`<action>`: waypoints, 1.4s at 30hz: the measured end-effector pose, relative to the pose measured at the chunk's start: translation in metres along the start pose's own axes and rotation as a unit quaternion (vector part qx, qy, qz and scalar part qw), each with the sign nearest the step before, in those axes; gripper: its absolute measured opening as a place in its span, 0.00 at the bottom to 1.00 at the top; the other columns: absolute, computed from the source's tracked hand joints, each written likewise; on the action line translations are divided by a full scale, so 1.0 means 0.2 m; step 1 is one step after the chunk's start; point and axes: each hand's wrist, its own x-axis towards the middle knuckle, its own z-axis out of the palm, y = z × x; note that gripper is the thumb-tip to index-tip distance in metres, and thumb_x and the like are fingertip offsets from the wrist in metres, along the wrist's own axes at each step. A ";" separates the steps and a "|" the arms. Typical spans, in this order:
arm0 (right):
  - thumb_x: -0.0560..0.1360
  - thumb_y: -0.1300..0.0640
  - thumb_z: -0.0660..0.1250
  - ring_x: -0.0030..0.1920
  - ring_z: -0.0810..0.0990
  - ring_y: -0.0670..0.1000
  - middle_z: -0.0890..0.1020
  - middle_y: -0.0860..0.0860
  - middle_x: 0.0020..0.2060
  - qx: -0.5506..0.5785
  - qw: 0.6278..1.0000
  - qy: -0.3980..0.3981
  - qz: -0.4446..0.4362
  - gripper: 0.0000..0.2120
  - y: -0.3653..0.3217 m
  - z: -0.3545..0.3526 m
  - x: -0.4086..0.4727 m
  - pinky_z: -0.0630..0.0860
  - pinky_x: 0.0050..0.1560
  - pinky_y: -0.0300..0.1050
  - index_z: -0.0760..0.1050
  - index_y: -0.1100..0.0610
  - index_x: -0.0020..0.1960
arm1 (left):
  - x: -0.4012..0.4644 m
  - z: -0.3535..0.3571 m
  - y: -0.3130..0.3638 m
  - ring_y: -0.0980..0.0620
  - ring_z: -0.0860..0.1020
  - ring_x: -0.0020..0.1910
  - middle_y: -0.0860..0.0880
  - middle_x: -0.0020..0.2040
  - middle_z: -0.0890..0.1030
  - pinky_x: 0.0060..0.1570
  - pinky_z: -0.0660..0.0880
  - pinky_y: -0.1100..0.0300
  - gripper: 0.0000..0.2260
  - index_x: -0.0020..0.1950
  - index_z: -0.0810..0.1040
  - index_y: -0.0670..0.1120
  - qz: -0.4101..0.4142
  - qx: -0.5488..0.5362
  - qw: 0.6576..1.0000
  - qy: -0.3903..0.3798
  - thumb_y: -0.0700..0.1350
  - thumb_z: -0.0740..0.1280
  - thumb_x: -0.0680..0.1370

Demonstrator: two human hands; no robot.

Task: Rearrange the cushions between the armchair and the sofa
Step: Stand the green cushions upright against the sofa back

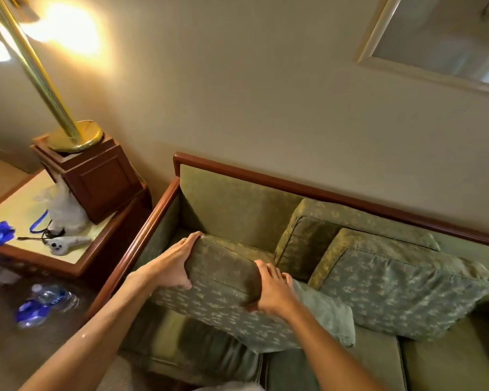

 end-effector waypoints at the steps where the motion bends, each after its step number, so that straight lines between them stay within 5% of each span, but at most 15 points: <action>1: 0.62 0.38 0.79 0.78 0.53 0.54 0.56 0.51 0.78 -0.004 1.000 -0.004 0.010 0.60 0.01 0.04 0.02 0.46 0.77 0.58 0.44 0.48 0.80 | -0.02 -0.01 -0.06 0.50 0.65 0.72 0.52 0.74 0.64 0.73 0.61 0.49 0.58 0.79 0.43 0.62 -0.003 -0.017 1.000 0.000 0.49 0.81 0.61; 7: 0.64 0.43 0.79 0.78 0.51 0.54 0.56 0.52 0.78 -0.085 0.995 -0.029 0.053 0.59 0.09 0.18 0.06 0.44 0.77 0.54 0.44 0.52 0.80 | -0.11 -0.07 -0.46 0.43 0.65 0.73 0.47 0.73 0.63 0.72 0.65 0.49 0.54 0.78 0.46 0.63 -0.103 0.017 0.993 -0.058 0.46 0.80 0.64; 9: 0.65 0.42 0.78 0.79 0.50 0.55 0.56 0.53 0.78 -0.119 0.991 -0.024 0.055 0.58 0.11 0.22 0.05 0.43 0.78 0.54 0.44 0.53 0.80 | -0.08 -0.05 -0.46 0.34 0.52 0.78 0.38 0.79 0.53 0.76 0.57 0.44 0.53 0.81 0.44 0.50 -0.169 0.157 0.968 -0.098 0.47 0.78 0.68; 11: 0.65 0.41 0.77 0.79 0.50 0.56 0.56 0.54 0.78 -0.131 0.989 -0.022 0.057 0.58 0.09 0.25 0.06 0.42 0.78 0.55 0.44 0.55 0.80 | -0.02 0.01 -0.38 0.34 0.40 0.79 0.37 0.81 0.42 0.76 0.45 0.35 0.54 0.82 0.41 0.46 -0.139 0.270 0.946 -0.115 0.49 0.77 0.70; 14: 0.62 0.41 0.77 0.77 0.55 0.55 0.60 0.52 0.75 -0.128 0.989 -0.013 0.079 0.56 0.10 0.25 0.09 0.45 0.78 0.55 0.48 0.54 0.79 | 0.09 0.17 -0.29 0.38 0.49 0.79 0.44 0.80 0.53 0.70 0.38 0.25 0.54 0.82 0.44 0.49 -0.099 0.293 0.948 -0.077 0.56 0.77 0.67; 21: 0.63 0.44 0.71 0.70 0.64 0.52 0.68 0.47 0.67 -0.074 0.995 0.031 0.066 0.41 0.12 0.24 0.16 0.55 0.73 0.50 0.61 0.49 0.73 | 0.17 0.18 -0.41 0.43 0.67 0.70 0.51 0.68 0.71 0.72 0.46 0.28 0.47 0.76 0.64 0.53 -0.074 0.273 0.959 -0.007 0.62 0.77 0.60; 27: 0.62 0.49 0.74 0.67 0.65 0.50 0.70 0.45 0.63 -0.019 0.998 0.015 0.052 0.39 0.13 0.02 0.32 0.60 0.68 0.52 0.65 0.49 0.70 | 0.30 -0.02 -0.36 0.48 0.66 0.69 0.56 0.68 0.71 0.73 0.50 0.33 0.45 0.75 0.63 0.55 -0.063 0.255 0.964 -0.031 0.66 0.74 0.63; 35: 0.57 0.41 0.72 0.60 0.68 0.49 0.70 0.42 0.53 -0.030 0.997 0.074 -0.021 0.34 0.10 -0.42 0.67 0.62 0.62 0.55 0.70 0.49 0.61 | 0.64 -0.50 -0.33 0.49 0.68 0.66 0.59 0.61 0.74 0.70 0.55 0.35 0.45 0.72 0.67 0.57 -0.036 0.250 0.967 0.021 0.67 0.76 0.58; 42: 0.60 0.40 0.77 0.66 0.66 0.52 0.70 0.48 0.64 -0.036 0.998 0.049 -0.012 0.44 0.14 -0.65 1.25 0.61 0.66 0.58 0.65 0.52 0.71 | 1.19 -0.69 -0.45 0.45 0.64 0.72 0.55 0.68 0.73 0.72 0.52 0.32 0.44 0.70 0.68 0.58 -0.075 0.190 0.979 -0.020 0.63 0.81 0.58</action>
